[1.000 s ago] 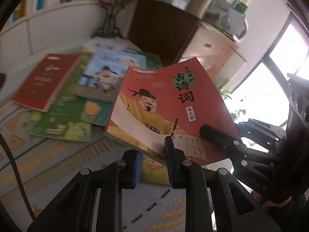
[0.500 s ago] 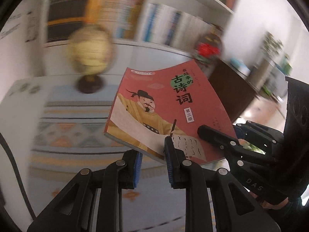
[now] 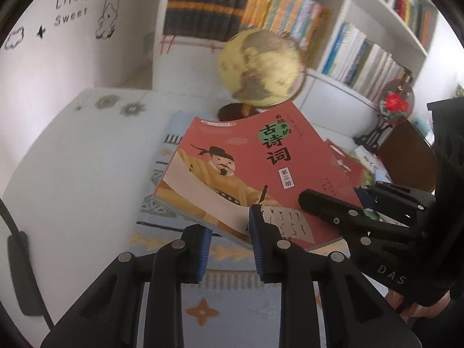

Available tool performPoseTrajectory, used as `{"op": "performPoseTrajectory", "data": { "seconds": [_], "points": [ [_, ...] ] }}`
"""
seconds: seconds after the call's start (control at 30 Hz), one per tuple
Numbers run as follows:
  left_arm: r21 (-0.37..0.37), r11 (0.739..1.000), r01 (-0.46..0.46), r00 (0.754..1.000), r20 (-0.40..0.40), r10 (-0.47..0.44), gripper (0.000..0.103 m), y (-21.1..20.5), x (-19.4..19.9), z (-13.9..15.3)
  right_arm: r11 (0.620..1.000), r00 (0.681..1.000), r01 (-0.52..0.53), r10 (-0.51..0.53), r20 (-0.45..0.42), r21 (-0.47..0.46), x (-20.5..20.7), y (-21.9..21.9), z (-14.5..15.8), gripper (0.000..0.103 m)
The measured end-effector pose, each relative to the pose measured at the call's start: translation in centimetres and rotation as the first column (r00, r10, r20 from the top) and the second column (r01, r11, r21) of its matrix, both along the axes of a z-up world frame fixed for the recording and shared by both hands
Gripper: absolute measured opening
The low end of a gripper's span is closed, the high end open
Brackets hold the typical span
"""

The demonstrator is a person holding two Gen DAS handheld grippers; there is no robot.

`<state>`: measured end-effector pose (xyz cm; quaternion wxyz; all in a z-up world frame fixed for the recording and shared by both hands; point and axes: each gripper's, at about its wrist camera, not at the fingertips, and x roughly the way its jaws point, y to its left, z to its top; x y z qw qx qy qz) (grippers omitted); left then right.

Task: Organize books
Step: 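Lift and carry the pink book with both grippers toward the open rug by the globe, then lower the pink book flat onto the rug and open both grippers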

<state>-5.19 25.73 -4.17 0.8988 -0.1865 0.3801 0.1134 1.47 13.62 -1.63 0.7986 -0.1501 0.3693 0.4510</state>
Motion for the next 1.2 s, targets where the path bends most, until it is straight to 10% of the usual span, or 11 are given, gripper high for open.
{"op": "performPoseTrajectory", "data": {
  "seconds": [0.9,1.03,1.2],
  "points": [
    [-0.152,0.988,-0.001,0.978,-0.207,-0.031,0.033,3.8,-2.3,-10.5,0.993,0.945,-0.007,-0.033,-0.327,-0.119,1.6,5.2,-12.0,0.028],
    [-0.191,0.981,0.031,0.957,-0.276,-0.084,0.034,3.4,-3.8,-12.1,0.978,0.939,0.002,-0.073,-0.335,-0.207,1.4,5.0,-13.5,0.051],
    [-0.182,0.979,0.087,0.937,-0.319,-0.143,0.034,1.3,-6.8,-12.2,0.982,0.912,0.071,-0.136,-0.388,-0.178,0.7,1.3,-13.2,0.051]
  ]
}}
